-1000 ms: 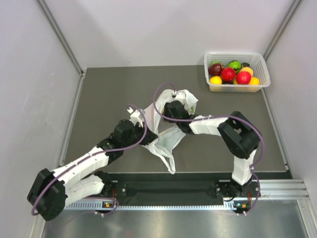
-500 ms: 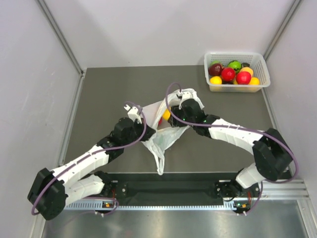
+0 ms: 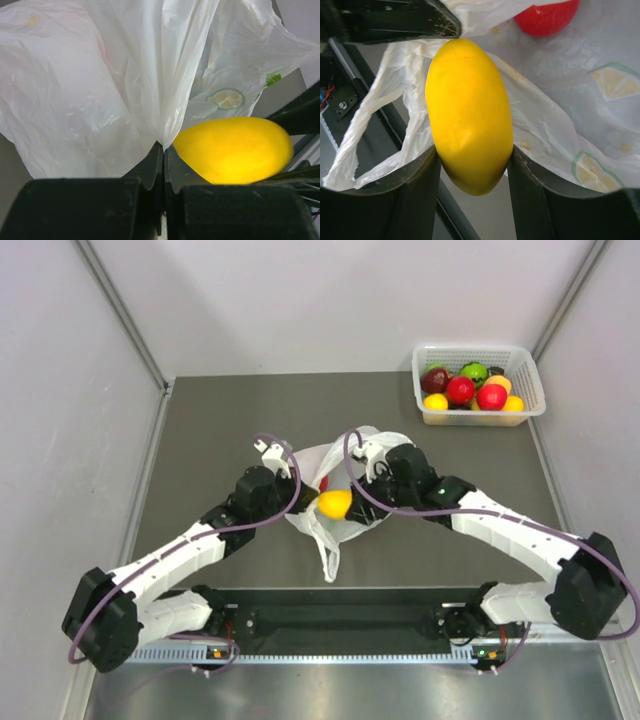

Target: Untie the knot of the plastic bag and take out the fruit

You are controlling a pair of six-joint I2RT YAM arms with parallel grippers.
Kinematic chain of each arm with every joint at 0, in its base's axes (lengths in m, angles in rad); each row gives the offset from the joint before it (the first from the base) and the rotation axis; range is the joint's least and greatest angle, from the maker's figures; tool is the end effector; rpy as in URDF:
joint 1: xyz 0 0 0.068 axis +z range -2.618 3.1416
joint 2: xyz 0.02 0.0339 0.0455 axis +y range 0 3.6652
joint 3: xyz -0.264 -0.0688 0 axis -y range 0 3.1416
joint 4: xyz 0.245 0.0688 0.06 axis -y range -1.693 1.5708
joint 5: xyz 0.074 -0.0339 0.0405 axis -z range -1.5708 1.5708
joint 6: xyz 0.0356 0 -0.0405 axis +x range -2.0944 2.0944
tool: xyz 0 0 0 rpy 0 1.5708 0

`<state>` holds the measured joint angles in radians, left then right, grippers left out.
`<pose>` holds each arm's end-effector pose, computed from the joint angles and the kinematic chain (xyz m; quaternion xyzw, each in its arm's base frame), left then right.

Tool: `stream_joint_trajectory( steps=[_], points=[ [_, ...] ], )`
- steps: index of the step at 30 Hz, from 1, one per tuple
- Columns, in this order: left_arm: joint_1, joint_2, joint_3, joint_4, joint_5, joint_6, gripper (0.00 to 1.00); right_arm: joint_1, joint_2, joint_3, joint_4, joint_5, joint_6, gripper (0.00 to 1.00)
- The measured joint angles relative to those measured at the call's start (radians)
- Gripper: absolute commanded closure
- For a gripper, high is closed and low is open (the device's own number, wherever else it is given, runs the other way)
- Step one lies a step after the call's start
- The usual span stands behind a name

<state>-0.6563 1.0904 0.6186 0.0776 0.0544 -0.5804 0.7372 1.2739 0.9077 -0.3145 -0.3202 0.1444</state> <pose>0.1926 -0.1508 0.2476 0.0466 0.8304 -0.3400 0.4389 0.1974 0.1943 0.2664 -0.3259 0.8321 0.3115 0.3230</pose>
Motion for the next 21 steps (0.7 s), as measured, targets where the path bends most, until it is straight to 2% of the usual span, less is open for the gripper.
stream_joint_trajectory(
  steps=[8,13,17,21],
  points=[
    [0.0,-0.009,0.0,0.0,-0.019,0.001,1.0,-0.012,-0.229,0.058,-0.106,0.01,-0.065,1.0],
    [0.0,-0.008,0.0,0.0,-0.019,0.001,1.0,-0.066,-0.341,0.131,-0.124,0.144,-0.088,1.0],
    [0.0,0.008,0.0,0.003,-0.014,0.001,1.0,-0.249,-0.36,0.148,-0.084,0.255,-0.061,1.0],
    [0.0,0.032,0.0,0.004,0.005,0.001,1.0,-0.498,-0.273,0.186,-0.035,0.385,0.026,1.0]
  ],
)
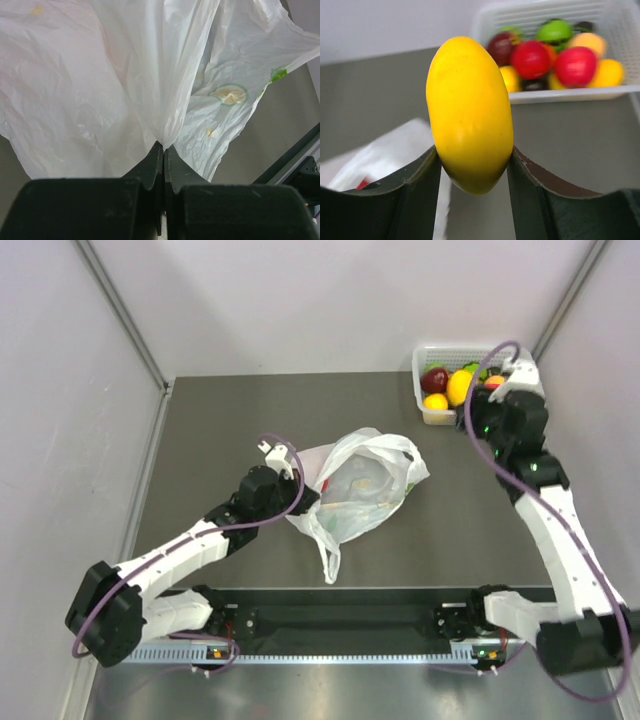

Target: Untie the knot of the plastic bag and take out the fruit

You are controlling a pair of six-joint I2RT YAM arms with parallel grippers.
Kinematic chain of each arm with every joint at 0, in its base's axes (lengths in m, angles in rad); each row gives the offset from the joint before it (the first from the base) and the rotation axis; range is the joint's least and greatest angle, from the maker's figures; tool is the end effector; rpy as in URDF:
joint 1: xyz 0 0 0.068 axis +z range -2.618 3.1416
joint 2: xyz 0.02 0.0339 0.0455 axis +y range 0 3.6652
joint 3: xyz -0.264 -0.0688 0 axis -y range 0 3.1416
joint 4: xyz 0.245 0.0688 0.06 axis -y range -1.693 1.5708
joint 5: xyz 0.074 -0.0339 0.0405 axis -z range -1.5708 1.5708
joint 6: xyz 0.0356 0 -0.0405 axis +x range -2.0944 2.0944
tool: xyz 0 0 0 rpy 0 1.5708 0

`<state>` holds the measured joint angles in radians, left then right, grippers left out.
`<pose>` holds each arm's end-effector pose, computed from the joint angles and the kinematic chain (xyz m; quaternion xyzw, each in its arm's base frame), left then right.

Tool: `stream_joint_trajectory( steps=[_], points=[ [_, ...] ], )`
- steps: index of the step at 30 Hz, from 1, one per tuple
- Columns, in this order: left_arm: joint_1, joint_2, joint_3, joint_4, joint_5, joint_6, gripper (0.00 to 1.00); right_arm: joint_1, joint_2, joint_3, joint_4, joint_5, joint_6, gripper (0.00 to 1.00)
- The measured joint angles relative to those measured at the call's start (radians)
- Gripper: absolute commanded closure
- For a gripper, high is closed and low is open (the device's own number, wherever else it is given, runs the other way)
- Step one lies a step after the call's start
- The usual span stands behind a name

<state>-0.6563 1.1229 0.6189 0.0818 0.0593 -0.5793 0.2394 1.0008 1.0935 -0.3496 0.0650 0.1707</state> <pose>0.1961 -0.1537 0.2408 0.0484 0.8380 -0.3348 0.4282 0.2161 0.0504 0.3904 -0.0073 0.7917 0.0991 0.6028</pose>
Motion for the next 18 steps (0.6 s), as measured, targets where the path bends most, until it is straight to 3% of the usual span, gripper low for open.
stream_joint_trajectory(
  steps=[5,14,16,18],
  points=[
    [0.0,0.005,0.001,0.0,0.026,0.003,1.0,-0.263,0.323,0.203,0.06,0.085,0.127,1.0],
    [0.0,-0.022,0.002,-0.008,0.03,0.006,1.0,-0.423,1.046,0.882,0.008,0.026,0.241,1.0],
    [0.0,-0.03,0.002,-0.008,0.029,0.007,1.0,-0.435,1.151,0.99,-0.025,-0.003,0.251,0.95],
    [0.0,-0.035,0.002,-0.009,0.029,0.01,1.0,-0.444,1.233,1.056,-0.05,-0.042,0.258,0.82]
  ],
)
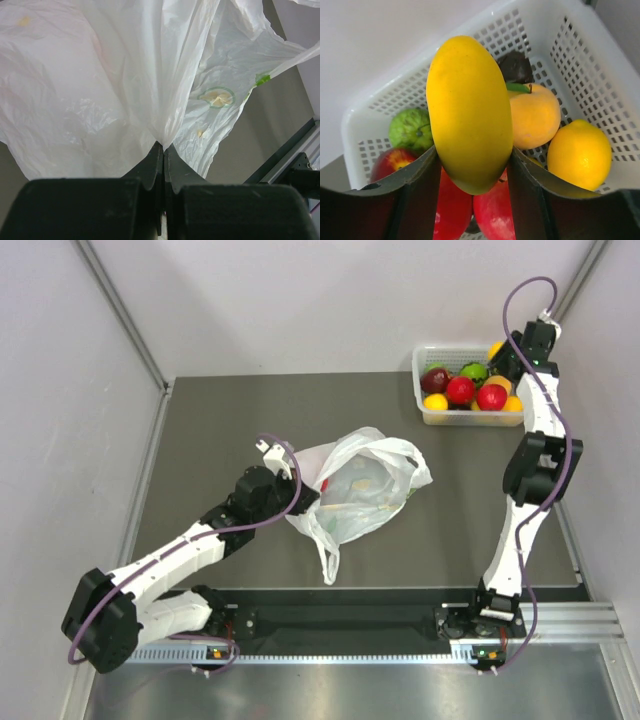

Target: Untie the knot of the plastic bag and take out the fruit

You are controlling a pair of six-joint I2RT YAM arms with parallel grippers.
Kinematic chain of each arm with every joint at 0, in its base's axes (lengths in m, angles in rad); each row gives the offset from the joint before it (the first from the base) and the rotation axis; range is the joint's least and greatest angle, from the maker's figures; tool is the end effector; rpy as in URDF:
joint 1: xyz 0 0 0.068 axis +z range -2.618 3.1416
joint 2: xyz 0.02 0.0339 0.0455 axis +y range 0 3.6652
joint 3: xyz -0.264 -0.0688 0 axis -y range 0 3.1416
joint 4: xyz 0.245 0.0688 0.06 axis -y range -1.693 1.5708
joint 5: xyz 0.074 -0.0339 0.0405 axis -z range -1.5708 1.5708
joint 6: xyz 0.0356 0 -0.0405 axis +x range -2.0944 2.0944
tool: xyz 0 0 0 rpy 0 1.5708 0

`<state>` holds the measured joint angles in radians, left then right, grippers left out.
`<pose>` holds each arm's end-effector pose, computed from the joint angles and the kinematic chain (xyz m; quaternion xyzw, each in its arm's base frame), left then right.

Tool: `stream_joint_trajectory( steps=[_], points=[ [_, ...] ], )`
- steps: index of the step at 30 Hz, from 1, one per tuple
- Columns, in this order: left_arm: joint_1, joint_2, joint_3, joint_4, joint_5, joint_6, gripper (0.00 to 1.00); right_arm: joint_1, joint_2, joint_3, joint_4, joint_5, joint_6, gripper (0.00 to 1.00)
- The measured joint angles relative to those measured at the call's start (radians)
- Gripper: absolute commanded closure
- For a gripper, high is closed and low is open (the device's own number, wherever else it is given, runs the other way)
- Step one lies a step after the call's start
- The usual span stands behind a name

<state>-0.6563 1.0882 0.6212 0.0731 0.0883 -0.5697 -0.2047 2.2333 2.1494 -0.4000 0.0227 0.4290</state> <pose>0.1917 -0.1516 0.2486 0.0604 0.8292 -0.3491 0.4324 0.5174 -0.1082 0.3099 0.2722 0.8114 0.0482 0.5149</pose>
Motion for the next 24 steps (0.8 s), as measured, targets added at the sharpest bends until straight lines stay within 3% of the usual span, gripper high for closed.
stream_joint_trajectory(
  steps=[2,5,8,15,17,20,22,23,24],
  points=[
    [0.0,-0.002,0.0,-0.001,0.0,0.003,1.0,-0.003,0.052,0.037,-0.028,-0.035,0.001,0.71],
    [0.0,-0.002,0.0,-0.004,0.0,0.008,1.0,-0.003,0.091,0.066,-0.055,-0.083,0.002,0.25],
    [0.0,-0.002,0.0,-0.007,-0.004,0.013,1.0,-0.003,0.093,0.076,-0.063,-0.117,-0.002,0.01],
    [0.0,-0.041,0.0,-0.024,-0.048,0.014,1.0,-0.003,0.056,0.098,-0.058,-0.15,-0.037,0.0],
    [0.0,-0.063,0.0,-0.027,-0.074,0.014,0.88,-0.001,0.002,0.056,-0.05,-0.161,-0.048,0.0],
    [0.0,-0.108,0.0,-0.034,-0.135,0.005,0.51,0.011,-0.181,-0.104,-0.036,-0.167,-0.071,0.0],
    [0.0,-0.145,0.0,-0.039,-0.188,-0.014,0.39,0.031,-0.332,-0.228,-0.02,-0.166,-0.089,0.0],
    [0.0,-0.164,0.0,-0.041,-0.214,-0.022,0.25,0.048,-0.41,-0.287,-0.01,-0.167,-0.095,0.0],
    [0.0,-0.182,0.0,-0.042,-0.24,-0.029,0.19,0.071,-0.483,-0.336,-0.002,-0.167,-0.102,0.0]
  ],
)
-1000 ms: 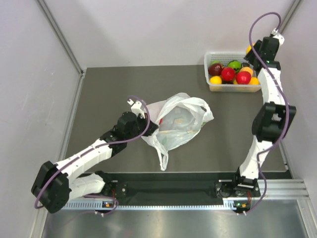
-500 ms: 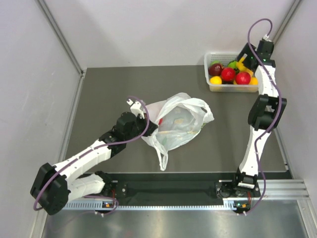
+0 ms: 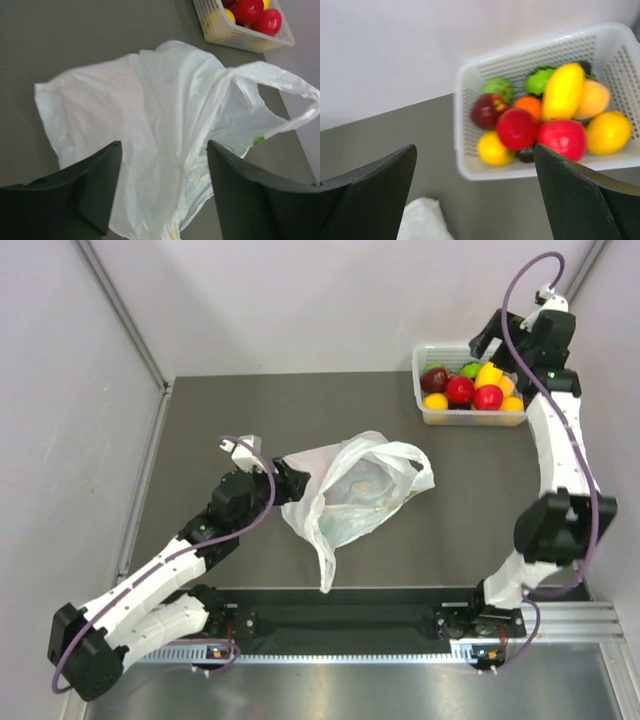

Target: Untie the knot of the plastic bag and take out the fruit

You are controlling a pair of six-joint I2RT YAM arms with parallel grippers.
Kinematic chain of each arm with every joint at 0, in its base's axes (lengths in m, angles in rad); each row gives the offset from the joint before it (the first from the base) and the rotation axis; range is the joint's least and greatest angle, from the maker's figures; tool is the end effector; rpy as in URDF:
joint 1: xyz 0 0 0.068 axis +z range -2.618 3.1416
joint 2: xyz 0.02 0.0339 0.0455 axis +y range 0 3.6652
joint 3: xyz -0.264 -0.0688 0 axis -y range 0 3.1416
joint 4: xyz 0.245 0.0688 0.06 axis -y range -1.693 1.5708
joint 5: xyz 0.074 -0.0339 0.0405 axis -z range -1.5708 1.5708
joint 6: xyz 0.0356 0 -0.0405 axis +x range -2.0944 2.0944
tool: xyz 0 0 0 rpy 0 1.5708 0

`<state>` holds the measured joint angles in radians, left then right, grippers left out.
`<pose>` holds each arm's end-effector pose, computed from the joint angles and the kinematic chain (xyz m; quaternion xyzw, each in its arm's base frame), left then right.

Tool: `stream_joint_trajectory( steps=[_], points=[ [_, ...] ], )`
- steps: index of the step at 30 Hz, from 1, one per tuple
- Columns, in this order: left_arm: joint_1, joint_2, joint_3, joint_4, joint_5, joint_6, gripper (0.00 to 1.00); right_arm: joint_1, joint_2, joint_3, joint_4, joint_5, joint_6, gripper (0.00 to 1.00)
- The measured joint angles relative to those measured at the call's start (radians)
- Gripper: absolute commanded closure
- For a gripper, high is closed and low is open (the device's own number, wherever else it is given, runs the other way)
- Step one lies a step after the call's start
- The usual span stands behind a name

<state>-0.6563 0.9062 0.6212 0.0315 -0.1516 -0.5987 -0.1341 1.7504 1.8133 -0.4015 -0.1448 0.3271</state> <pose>0.1735 -0.1269 0.2826 -0.0236 0.7896 -0.3098 0.5292 0.4079 -0.0498 0.4123 0.1454 0.8020 0.1143 0.5680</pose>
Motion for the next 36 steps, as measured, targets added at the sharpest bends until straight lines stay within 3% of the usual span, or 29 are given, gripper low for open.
stream_joint_trajectory(
  steps=[2,6,10,18,24,28,32,33,35,36],
  points=[
    [0.0,-0.032,0.0,-0.001,-0.054,-0.024,0.01,0.06,-0.132,-0.101,0.037,-0.004,-0.02,0.0],
    [0.001,-0.044,0.007,-0.029,-0.155,-0.064,0.01,0.194,-0.341,-0.303,0.066,-0.039,-0.05,0.0],
    [0.037,0.049,0.079,-0.123,-0.2,-0.096,0.01,0.299,-0.487,-0.509,0.061,-0.069,-0.072,0.0],
    [0.227,0.388,0.264,-0.166,-0.035,-0.138,0.01,0.556,-0.683,-0.743,-0.034,-0.027,-0.113,0.0],
    [0.237,0.584,0.407,-0.214,0.105,-0.142,0.01,0.685,-0.858,-0.842,-0.079,0.029,-0.105,0.0],
    [0.237,0.624,0.432,-0.22,0.162,-0.15,0.01,0.752,-0.889,-0.886,-0.097,0.055,-0.104,0.0],
    [0.238,0.65,0.449,-0.233,0.17,-0.143,0.18,0.815,-0.883,-0.94,-0.108,0.073,-0.106,0.0],
    [0.238,0.66,0.459,-0.238,0.174,-0.14,0.31,0.822,-0.88,-0.954,-0.108,0.077,-0.106,0.0],
    [0.241,0.675,0.468,-0.239,0.187,-0.135,0.47,0.831,-0.872,-0.983,-0.103,0.088,-0.101,0.0],
    [0.243,0.678,0.468,-0.242,0.193,-0.132,0.66,0.834,-0.867,-0.996,-0.099,0.092,-0.099,0.0]
  ],
)
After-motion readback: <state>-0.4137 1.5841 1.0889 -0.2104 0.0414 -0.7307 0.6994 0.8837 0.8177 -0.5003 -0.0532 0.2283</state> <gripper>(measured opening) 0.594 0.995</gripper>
